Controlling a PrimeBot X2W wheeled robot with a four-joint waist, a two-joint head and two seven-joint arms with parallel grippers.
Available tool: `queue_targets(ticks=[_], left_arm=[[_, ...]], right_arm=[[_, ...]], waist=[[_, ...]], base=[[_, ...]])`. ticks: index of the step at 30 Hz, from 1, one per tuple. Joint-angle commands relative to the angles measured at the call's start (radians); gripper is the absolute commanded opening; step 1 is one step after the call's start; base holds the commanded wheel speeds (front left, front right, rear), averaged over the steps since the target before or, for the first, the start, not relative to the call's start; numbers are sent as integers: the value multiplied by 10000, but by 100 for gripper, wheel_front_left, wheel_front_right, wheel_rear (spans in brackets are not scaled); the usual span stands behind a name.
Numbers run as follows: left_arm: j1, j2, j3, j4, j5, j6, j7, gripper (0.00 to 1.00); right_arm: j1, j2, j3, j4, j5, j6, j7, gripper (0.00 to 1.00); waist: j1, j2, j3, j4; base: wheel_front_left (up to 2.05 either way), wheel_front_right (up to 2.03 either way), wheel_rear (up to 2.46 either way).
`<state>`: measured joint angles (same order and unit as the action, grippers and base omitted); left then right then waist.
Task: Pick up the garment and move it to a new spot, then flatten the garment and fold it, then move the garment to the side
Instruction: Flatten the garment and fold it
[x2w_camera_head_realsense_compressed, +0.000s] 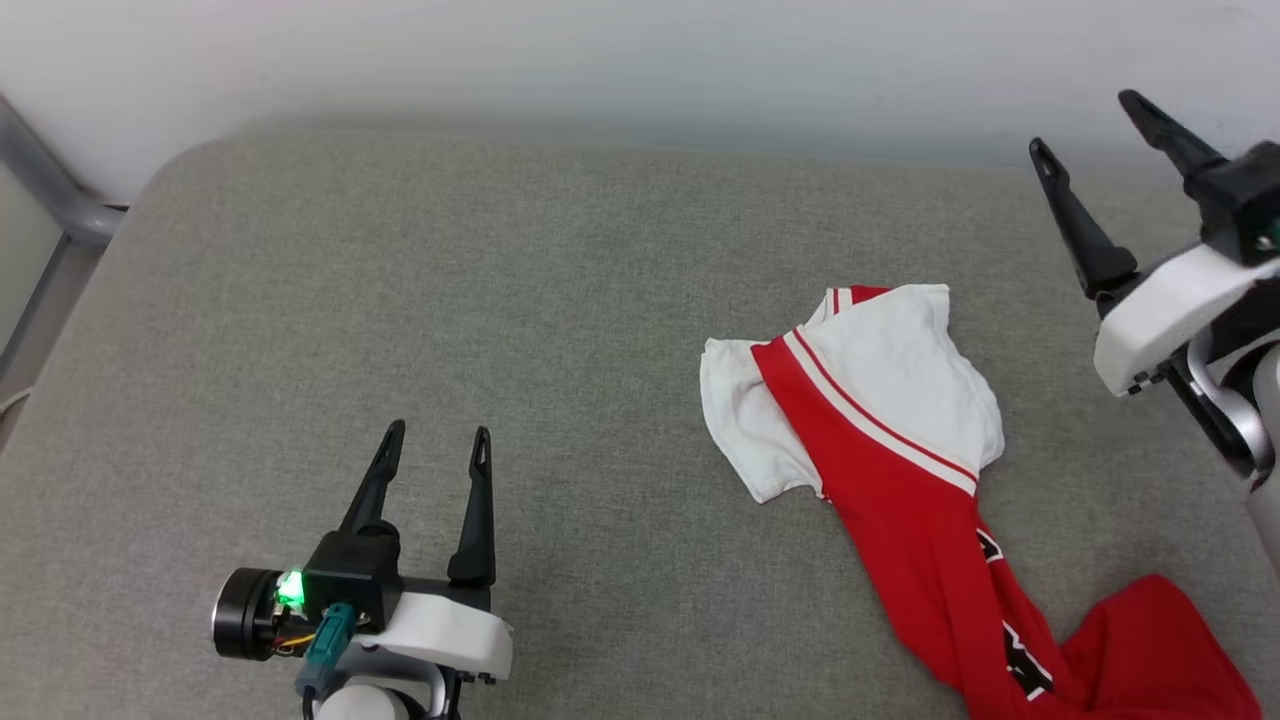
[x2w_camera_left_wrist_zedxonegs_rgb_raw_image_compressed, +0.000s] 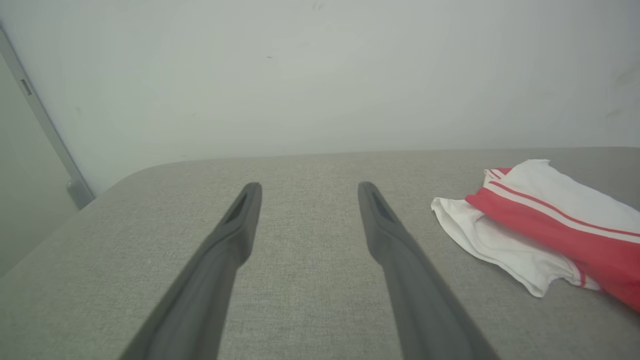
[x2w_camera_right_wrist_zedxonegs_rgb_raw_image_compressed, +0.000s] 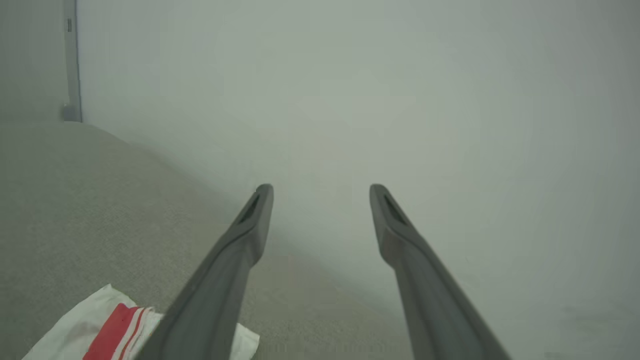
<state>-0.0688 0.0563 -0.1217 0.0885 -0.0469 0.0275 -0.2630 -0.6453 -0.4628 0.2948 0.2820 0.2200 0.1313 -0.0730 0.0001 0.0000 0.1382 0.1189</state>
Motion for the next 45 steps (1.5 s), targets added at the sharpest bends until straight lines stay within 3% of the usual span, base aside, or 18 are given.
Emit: queue_targets(ticks=[1, 7, 13, 17, 24, 25, 27, 36, 45], left_arm=[[-178, -18, -34, -58, -5, 44, -27, 100], [-520, -51, -192, -140, -114, 128, -27, 100], [-755, -65, -367, -216, -287, 283, -27, 100], [-934, -67, -581, -224, -451, 370, -27, 100], [-1195, -64, -827, -186, -597, 525, -27, 100], [-1204, -65, -827, -174, -603, 521, -27, 100], [-1178, -65, -789, -143, -593, 555, -27, 100], [-911, -64, -695, -5, -529, 575, -27, 100], [-502, -63, -439, 12, -445, 486, -27, 100]], right_arm=[[-255, -291, 566, 275, 403, -12, 571, 100], [-1378, -1835, 3540, 595, 2729, -12, 3834, 100], [-1779, -2744, 5196, 575, 4567, -12, 6265, 100], [-1575, -2989, 5896, 723, 5187, -12, 6871, 100], [-944, -2906, 6933, 1409, 5697, -3, 6904, 100], [-944, -2901, 7027, 1473, 5725, 5, 6836, 59], [-1016, -2853, 7130, 1582, 5775, 5, 6628, 0], [-1920, -3052, 6559, 1402, 5556, -13, 4350, 0], [-836, -3557, 5407, 1724, 5525, -13, 2803, 0]], waist=[[-1, 0, 305, 222], [-1, 0, 937, 564], [-1, 0, 1344, 735], [-1, 0, 1577, 846], [-1, 0, 1862, 990], [-1, 0, 1872, 987], [-1, 0, 1855, 945], [-1, 0, 1258, 542], [-1, 0, 691, 14]], base=[[0, 0, 0], [0, 0, 0], [0, 0, 0], [0, 0, 0], [0, 0, 0], [0, 0, 0], [0, 0, 0], [0, 0, 0], [0, 0, 0]])
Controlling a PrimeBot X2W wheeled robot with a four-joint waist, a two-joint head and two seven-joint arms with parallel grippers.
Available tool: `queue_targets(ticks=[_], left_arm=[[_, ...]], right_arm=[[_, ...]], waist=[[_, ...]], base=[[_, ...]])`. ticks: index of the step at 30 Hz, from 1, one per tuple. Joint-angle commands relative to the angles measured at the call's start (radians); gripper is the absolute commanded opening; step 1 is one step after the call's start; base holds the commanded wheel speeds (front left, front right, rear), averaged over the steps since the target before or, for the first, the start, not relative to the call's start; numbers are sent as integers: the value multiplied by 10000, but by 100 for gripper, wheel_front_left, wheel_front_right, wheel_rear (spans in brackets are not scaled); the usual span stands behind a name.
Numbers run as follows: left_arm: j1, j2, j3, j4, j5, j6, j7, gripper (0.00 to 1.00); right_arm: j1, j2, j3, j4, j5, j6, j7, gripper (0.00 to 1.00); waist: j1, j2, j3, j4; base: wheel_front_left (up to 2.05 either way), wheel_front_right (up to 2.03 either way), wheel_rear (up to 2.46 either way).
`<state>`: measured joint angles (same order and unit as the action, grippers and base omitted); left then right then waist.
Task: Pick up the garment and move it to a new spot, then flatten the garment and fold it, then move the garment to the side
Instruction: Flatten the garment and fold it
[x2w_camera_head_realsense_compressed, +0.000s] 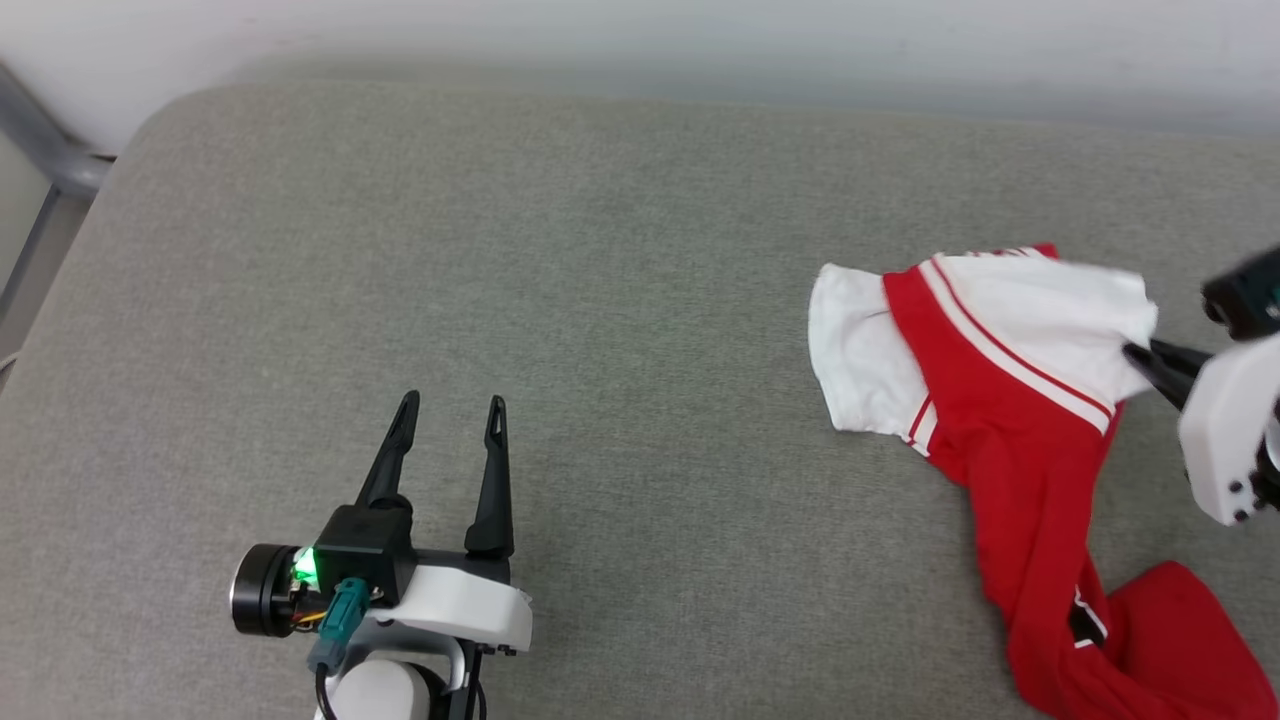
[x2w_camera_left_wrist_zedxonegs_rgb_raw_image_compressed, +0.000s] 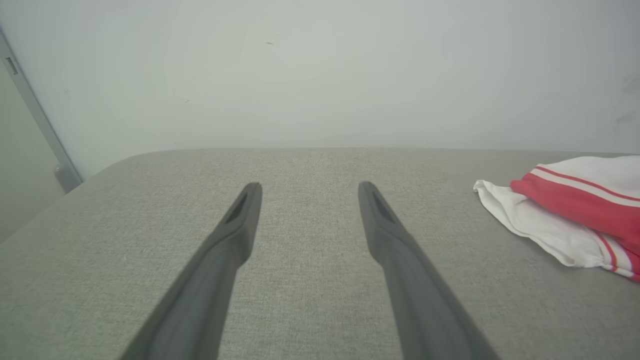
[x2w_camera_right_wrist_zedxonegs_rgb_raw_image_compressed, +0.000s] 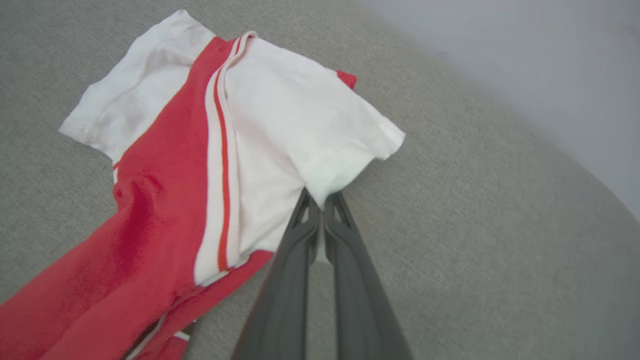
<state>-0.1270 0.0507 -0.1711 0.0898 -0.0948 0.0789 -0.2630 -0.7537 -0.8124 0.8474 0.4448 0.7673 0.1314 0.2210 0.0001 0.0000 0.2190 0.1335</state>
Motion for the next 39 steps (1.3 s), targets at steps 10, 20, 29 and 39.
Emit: queue_targets(ticks=[10, 20, 29, 39], left_arm=[[312, -8, 183, 17, 61, -116, -27, 100], [323, -8, 328, 92, 192, -230, -27, 100], [530, -10, 499, 26, 306, -314, -27, 100], [659, -10, 645, -116, 426, -344, -27, 100]], right_arm=[[2684, 344, -1749, 1668, 413, -15, -1270, 0], [3836, 1425, -2597, 2702, 563, -9, -2102, 91], [3291, 1551, -4595, 2821, -724, -12, -4543, 100], [4416, 3458, -8794, -364, -4005, -12, -4858, 100]], waist=[[-1, 0, -281, -481], [-1, 0, -451, -694], [-1, 0, -772, -716], [-1, 0, -904, -706]], base=[[0, 0, 0], [0, 0, 0], [0, 0, 0], [0, 0, 0]])
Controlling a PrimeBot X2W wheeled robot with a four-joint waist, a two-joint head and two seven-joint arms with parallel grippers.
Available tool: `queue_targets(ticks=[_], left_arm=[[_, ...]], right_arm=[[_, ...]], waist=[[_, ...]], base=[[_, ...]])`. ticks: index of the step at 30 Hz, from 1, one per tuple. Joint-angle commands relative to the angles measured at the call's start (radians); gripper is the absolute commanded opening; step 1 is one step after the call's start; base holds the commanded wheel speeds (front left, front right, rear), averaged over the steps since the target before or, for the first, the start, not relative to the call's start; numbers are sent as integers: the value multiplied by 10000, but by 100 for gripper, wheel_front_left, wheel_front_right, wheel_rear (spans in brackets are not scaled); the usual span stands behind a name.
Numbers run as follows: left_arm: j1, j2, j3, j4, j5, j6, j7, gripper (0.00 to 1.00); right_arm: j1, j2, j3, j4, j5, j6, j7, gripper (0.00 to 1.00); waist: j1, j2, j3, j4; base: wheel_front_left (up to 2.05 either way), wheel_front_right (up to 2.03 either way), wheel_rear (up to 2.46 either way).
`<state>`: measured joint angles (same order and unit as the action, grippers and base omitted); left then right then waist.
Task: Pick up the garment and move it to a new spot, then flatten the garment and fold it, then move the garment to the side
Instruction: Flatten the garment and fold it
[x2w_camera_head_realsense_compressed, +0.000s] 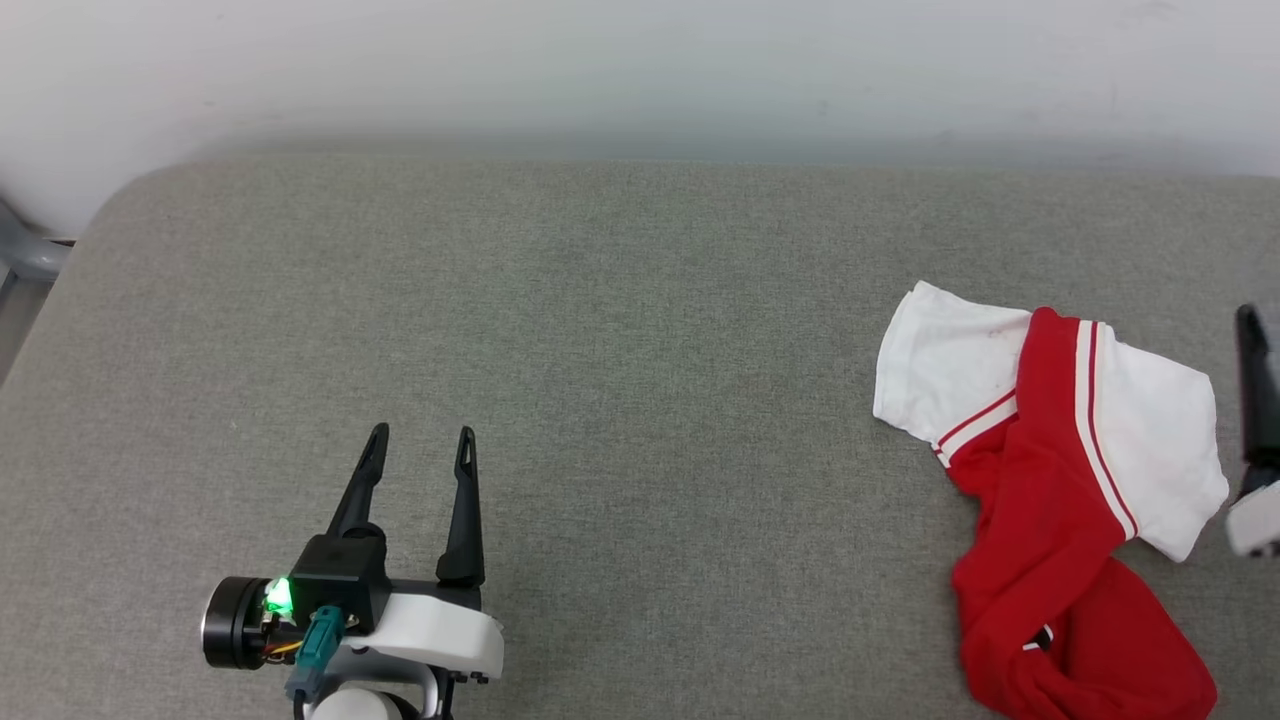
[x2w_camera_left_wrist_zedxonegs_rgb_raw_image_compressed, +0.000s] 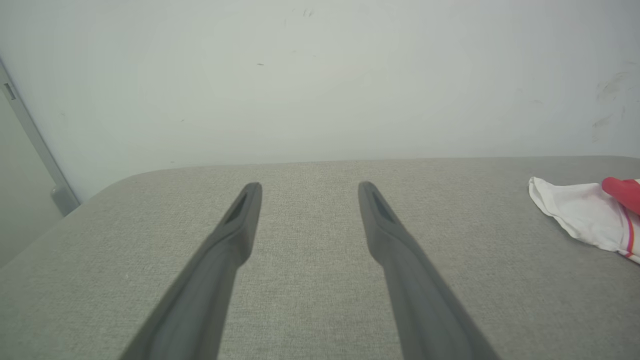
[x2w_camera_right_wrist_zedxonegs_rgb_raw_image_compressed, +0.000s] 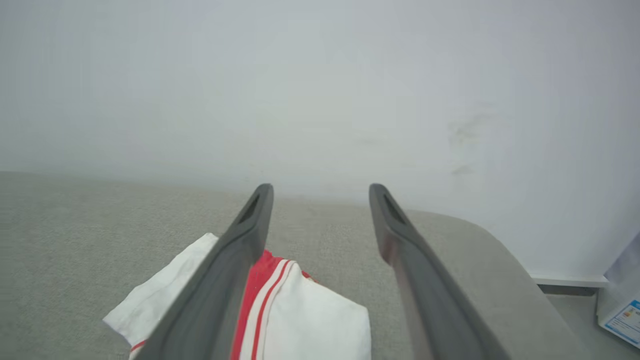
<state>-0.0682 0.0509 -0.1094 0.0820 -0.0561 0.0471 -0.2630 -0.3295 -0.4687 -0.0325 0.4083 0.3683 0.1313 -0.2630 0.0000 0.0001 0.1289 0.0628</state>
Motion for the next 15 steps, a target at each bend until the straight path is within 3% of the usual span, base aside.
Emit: queue_targets(ticks=[1, 4, 7, 11, 15], left_arm=[[70, -12, 29, -39, 43, -30, -27, 100], [62, -10, 23, -48, 82, -43, -27, 100], [49, -10, -11, -67, 71, -59, -27, 100], [-16, -10, -88, -107, 6, -30, -27, 100], [-114, -10, -156, -129, -43, -10, -27, 100]], right_arm=[[370, 315, -249, -490, -351, -10, -21, 100], [772, 944, -678, -1764, -1119, -10, -22, 100], [829, 1163, -584, -2690, -1560, -10, 185, 100], [117, 890, 51, -3388, -1810, -10, 934, 100], [-829, 401, 1242, -3435, -1348, -10, 2137, 100]], waist=[[0, -1, -17, 9], [0, -1, -49, 43], [0, -1, -64, 100], [0, -1, 21, 230], [0, -1, 173, 392]], base=[[0, 0, 0], [0, 0, 0], [0, 0, 0], [0, 0, 0], [0, 0, 0]])
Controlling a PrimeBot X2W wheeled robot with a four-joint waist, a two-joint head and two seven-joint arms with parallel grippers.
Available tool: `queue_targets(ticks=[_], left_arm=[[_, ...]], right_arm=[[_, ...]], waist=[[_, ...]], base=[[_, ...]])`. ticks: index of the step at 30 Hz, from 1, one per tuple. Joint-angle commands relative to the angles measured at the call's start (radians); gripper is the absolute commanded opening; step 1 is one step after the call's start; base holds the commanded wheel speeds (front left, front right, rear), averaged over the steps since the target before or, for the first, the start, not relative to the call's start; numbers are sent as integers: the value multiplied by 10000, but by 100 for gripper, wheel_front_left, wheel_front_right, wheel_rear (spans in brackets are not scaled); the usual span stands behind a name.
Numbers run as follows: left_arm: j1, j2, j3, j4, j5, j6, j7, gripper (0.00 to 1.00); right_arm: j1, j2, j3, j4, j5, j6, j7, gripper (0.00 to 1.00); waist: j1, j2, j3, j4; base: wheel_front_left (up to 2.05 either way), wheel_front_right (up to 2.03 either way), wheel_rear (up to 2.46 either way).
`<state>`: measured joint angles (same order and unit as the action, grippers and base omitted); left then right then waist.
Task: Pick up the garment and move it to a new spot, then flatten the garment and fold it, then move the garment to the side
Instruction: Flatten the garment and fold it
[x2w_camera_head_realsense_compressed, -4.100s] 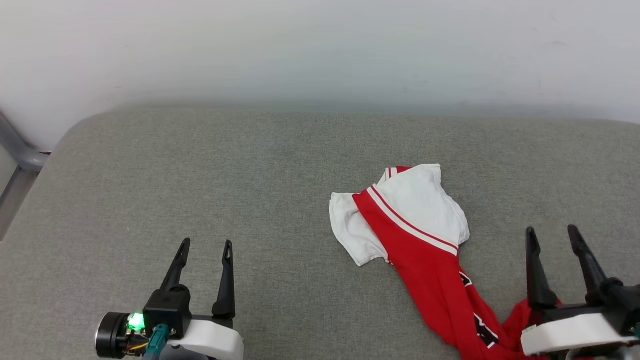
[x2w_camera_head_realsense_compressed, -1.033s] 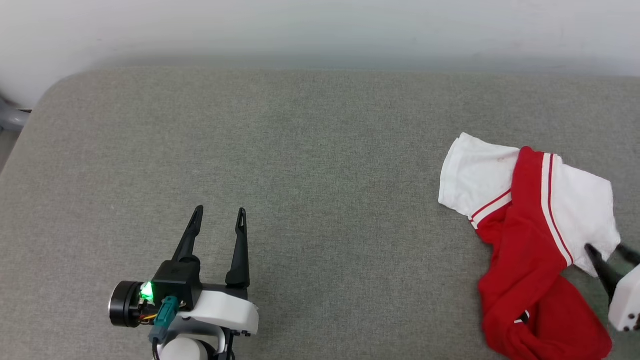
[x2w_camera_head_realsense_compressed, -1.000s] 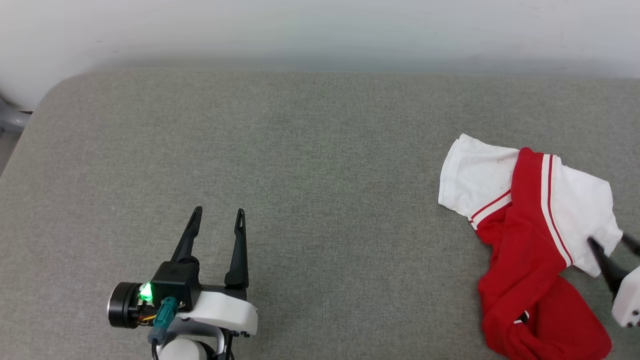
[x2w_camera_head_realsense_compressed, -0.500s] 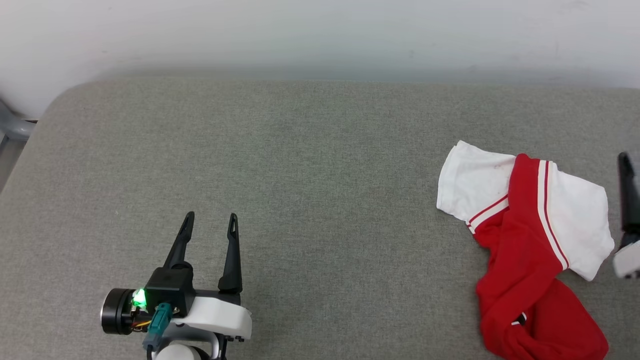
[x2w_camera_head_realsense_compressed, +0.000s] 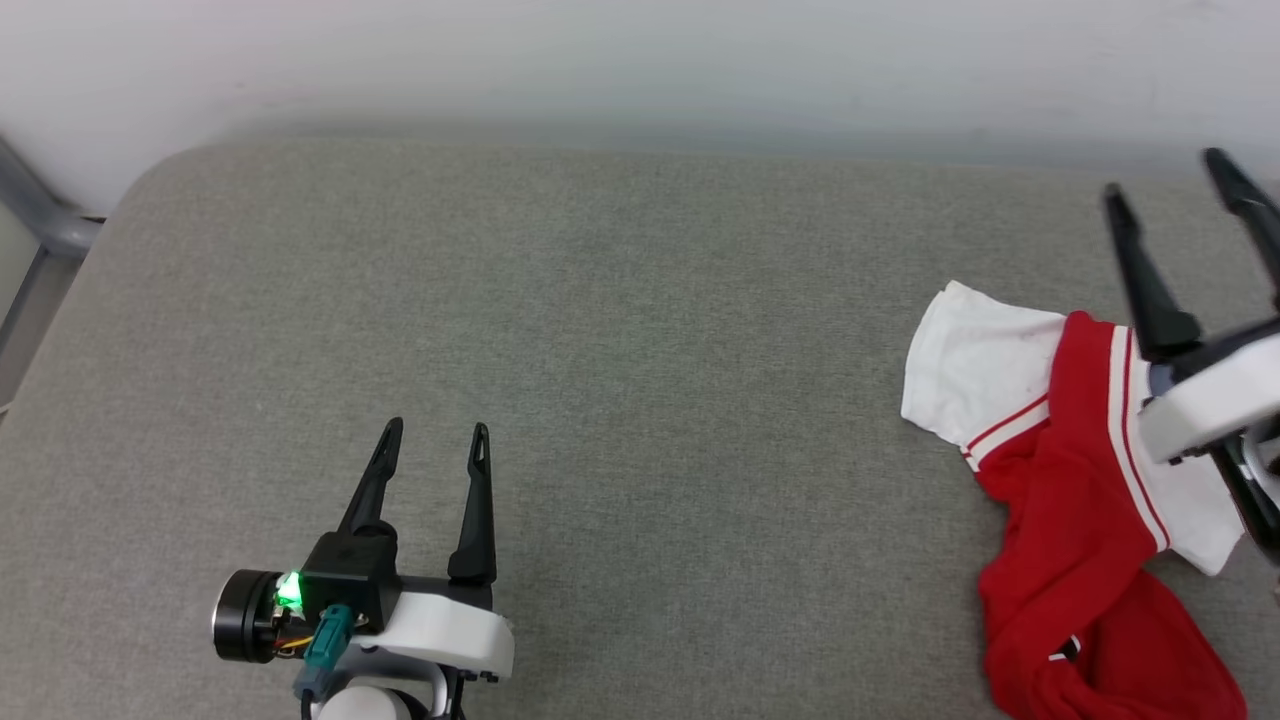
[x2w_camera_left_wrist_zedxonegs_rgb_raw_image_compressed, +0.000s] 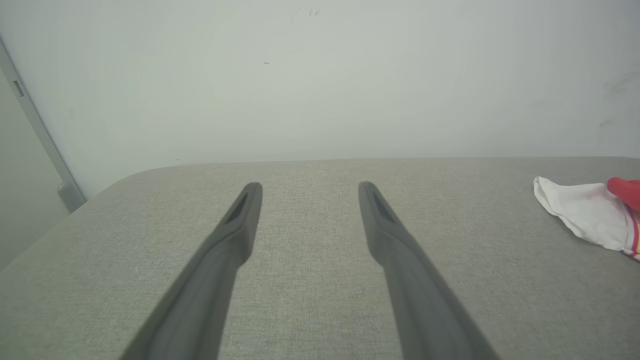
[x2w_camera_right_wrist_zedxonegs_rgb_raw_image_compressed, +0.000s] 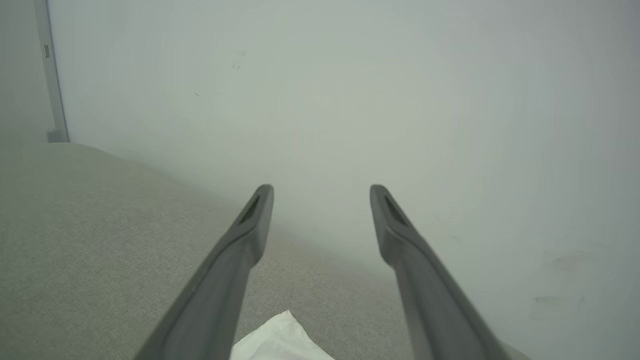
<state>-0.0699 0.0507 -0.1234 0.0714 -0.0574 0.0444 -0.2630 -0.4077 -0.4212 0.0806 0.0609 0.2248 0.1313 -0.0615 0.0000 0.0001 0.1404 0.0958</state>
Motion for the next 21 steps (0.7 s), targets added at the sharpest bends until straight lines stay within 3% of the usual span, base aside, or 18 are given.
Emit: queue_targets(ticks=[1, 4, 9, 12, 16, 21], left_arm=[[-134, -7, -34, -27, -60, 28, -27, 100], [-249, -9, -129, -43, -122, 73, -27, 100], [-389, -9, -284, -61, -256, 170, -28, 100], [-438, -10, -385, -93, -333, 241, -27, 100], [-618, -10, -573, -143, -423, 292, -27, 100], [-841, -9, -808, -194, -540, 375, -27, 100]], right_arm=[[-295, -349, 511, 146, 171, -10, 517, 100], [-1084, -1073, 1948, 558, 767, -10, 1913, 100], [-2064, -2400, 4654, 1064, 2494, -10, 5171, 100], [-2581, -2919, 5662, 1212, 3482, -12, 6673, 100], [-3103, -3166, 6497, 1756, 4202, -12, 7546, 100], [-3631, -2927, 7284, 2560, 4603, -12, 7447, 100]], waist=[[0, -1, 108, 118], [0, -1, 271, 315], [0, -1, 498, 618], [0, -1, 671, 778], [0, -1, 951, 1028], [0, -1, 1343, 1348]], base=[[0, 0, 0], [0, 0, 0], [0, 0, 0], [0, 0, 0], [0, 0, 0], [0, 0, 0]])
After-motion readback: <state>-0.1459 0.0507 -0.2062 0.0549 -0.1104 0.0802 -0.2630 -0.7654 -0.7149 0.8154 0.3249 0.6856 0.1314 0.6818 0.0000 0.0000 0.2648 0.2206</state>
